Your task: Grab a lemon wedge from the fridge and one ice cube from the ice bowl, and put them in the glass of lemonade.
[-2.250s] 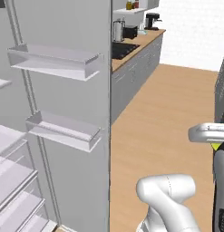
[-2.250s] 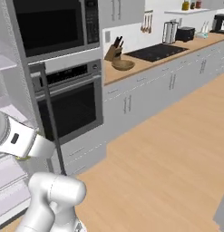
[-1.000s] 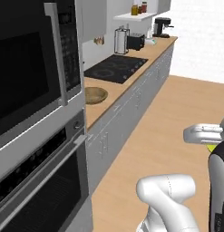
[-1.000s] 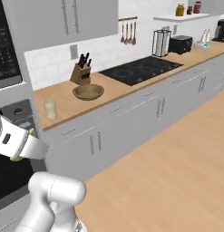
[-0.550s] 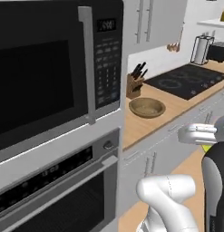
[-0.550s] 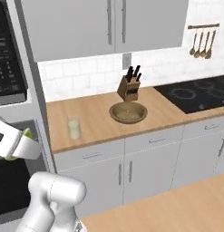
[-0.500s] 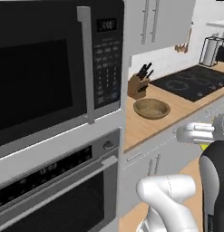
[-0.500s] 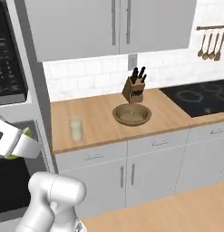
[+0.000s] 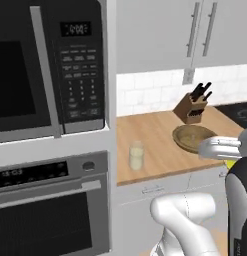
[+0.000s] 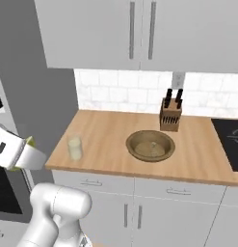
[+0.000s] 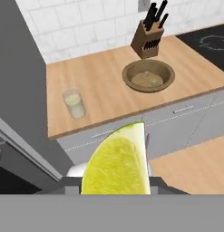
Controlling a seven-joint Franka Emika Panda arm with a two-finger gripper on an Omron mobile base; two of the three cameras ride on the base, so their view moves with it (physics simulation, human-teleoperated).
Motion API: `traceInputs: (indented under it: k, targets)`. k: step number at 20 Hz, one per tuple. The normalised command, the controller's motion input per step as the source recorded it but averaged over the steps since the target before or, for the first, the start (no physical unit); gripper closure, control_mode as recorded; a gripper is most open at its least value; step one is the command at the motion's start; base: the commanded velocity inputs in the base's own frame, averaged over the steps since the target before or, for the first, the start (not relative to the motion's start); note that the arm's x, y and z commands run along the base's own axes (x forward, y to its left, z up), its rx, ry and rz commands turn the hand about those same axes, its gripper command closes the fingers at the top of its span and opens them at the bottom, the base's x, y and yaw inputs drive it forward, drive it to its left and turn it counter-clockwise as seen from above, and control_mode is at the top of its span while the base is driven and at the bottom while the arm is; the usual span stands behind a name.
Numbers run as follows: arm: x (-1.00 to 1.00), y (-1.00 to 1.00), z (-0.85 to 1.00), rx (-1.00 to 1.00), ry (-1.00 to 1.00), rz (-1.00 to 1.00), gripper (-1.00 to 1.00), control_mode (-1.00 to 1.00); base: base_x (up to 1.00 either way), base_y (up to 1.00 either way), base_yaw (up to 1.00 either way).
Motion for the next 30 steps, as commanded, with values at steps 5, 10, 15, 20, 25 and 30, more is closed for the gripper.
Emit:
traceInputs:
  k: [5,10,15,20,25,30]
  targets:
    - [0.0,0.0,0.0,0.0,0.0,0.0,1.0,1.0,0.77,-0.59,0.58]
    - [0.0,0.0,0.0,0.0,0.0,0.0,1.0,1.0,0.62,-0.18,0.24]
    - [0.0,0.0,0.0,0.0,0.0,0.0,1.0,1.0,0.69,-0.35,0.02]
    - [0.0,0.0,0.0,0.0,0.0,0.0,1.0,1.0,0.94,-0.25,-0.01]
    - [0.0,0.0,0.0,0.0,0.0,0.0,1.0,1.0,0.96,-0.32,-0.05]
    - [0.0,0.0,0.0,0.0,0.0,0.0,1.0,1.0,0.95,-0.53,-0.22]
